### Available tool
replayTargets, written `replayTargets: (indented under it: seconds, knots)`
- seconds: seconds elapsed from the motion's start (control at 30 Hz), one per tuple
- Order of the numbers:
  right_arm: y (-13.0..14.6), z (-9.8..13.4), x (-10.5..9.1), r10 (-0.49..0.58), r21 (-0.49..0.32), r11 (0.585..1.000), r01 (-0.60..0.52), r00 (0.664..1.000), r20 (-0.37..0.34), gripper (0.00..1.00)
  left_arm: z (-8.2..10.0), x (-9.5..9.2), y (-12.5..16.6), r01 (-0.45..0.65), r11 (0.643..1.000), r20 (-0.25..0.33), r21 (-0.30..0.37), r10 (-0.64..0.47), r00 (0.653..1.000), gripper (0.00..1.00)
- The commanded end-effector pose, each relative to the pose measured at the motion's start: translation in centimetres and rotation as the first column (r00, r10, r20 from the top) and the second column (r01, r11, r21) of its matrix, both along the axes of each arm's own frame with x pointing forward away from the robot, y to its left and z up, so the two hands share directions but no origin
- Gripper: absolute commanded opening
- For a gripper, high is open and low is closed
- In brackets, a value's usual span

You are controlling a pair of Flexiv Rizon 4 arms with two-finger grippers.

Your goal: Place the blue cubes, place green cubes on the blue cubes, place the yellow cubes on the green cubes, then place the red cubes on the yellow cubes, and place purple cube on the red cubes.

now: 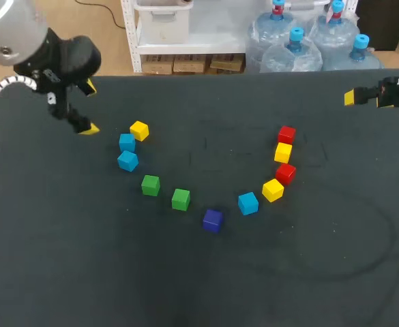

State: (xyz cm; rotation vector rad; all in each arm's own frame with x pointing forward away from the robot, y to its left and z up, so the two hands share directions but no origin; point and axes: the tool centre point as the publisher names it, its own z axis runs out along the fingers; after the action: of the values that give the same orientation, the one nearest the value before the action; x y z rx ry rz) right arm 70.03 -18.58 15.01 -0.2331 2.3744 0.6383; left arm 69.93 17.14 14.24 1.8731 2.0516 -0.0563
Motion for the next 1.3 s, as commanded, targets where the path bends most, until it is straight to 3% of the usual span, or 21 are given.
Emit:
replayTargets:
  seconds: [0.03, 0.2, 0.43, 0.47, 1.2, 1.27, 1.3]
  knots:
    - [0.1, 0.0, -0.1, -0.003, -0.002, 1.0, 0.003, 1.0, 0.0, 1.0, -0.5, -0.4, 0.5, 0.411, 0.897, -0.053, 0.161, -0.408, 0.912, 1.0]
    - [0.1, 0.0, -0.1, -0.003, -0.002, 1.0, 0.003, 1.0, 0.0, 1.0, -1.9, -1.5, 1.2, 0.518, 0.837, -0.089, 0.175, -0.511, 0.855, 1.0]
    - [0.1, 0.0, -0.1, -0.003, -0.002, 1.0, 0.003, 1.0, 0.0, 1.0, -2.5, -2.1, 1.8, 0.585, 0.798, -0.136, 0.144, -0.57, 0.811, 1.0]
    - [0.1, 0.0, -0.1, -0.003, -0.002, 1.0, 0.003, 1.0, 0.0, 1.0, -2.6, -2.1, 1.9, 0.591, 0.796, -0.165, 0.129, -0.57, 0.805, 1.0]
    - [0.1, 0.0, -0.1, -0.003, -0.002, 1.0, 0.003, 1.0, 0.0, 1.0, -2.6, -2.1, 1.9, 0.591, 0.796, -0.165, 0.129, -0.57, 0.805, 1.0]
    - [0.1, 0.0, -0.1, -0.003, -0.002, 1.0, 0.003, 1.0, 0.0, 1.0, -3.5, -2.1, 1.7, 0.579, 0.809, -0.209, 0.106, -0.551, 0.808, 1.0]
    - [0.1, 0.0, -0.1, -0.003, -0.002, 1.0, 0.003, 1.0, 0.0, 1.0, -3.9, -2.2, 1.4, 0.567, 0.814, -0.204, 0.122, -0.539, 0.817, 1.0]
